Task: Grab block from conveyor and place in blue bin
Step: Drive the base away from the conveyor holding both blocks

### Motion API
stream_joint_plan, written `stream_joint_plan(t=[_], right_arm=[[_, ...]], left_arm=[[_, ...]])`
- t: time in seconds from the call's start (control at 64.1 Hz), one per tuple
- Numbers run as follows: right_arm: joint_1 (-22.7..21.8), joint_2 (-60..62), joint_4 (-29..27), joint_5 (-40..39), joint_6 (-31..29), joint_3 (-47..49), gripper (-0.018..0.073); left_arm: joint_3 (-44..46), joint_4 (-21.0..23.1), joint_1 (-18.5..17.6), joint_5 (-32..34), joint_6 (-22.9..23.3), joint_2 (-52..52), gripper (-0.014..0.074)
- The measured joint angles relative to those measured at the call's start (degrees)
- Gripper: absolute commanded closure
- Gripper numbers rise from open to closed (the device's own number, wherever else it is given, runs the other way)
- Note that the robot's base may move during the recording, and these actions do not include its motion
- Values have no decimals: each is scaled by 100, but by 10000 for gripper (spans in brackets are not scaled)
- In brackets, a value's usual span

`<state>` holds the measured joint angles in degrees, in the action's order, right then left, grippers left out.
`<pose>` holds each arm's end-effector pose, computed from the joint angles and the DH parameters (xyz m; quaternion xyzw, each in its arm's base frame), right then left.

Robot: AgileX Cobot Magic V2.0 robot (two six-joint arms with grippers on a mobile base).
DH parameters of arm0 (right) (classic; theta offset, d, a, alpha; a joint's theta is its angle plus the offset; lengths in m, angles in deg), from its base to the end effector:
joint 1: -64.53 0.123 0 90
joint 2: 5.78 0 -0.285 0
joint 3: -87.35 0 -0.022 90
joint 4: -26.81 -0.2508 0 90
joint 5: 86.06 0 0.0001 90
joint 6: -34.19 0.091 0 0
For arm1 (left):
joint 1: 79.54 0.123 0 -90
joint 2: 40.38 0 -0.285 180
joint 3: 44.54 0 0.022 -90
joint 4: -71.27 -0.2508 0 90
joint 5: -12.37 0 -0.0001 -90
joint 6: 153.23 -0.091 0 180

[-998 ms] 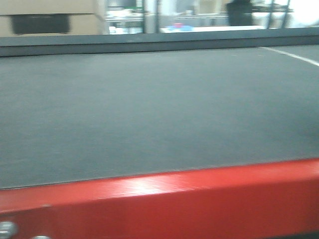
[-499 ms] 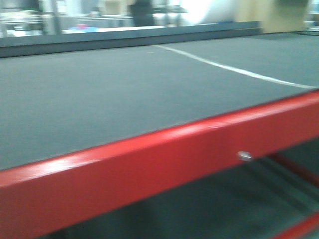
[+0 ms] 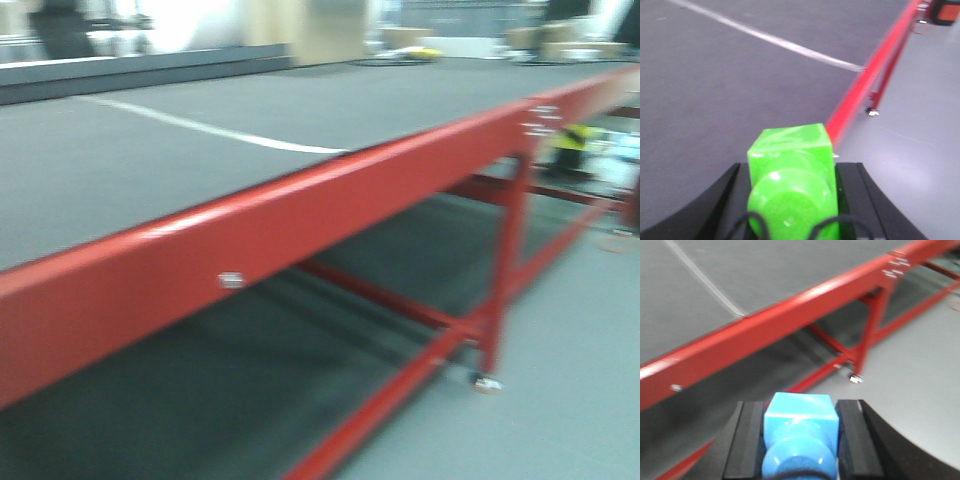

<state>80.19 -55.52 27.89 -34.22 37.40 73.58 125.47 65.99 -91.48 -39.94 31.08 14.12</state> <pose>0.1088 0.0291 0.4330 -0.0926 0.8399 0.0784 0.5290 0.1309 -0.0209 0.4420 0.0615 0.8486 -0.0286 0.5246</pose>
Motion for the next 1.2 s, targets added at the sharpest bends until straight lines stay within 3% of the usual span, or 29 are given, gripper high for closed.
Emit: stream_joint_plan(t=[1.2], right_arm=[[0,0,0,0,-8,0,712]], left_arm=[[0,0,0,0,0,0,707]])
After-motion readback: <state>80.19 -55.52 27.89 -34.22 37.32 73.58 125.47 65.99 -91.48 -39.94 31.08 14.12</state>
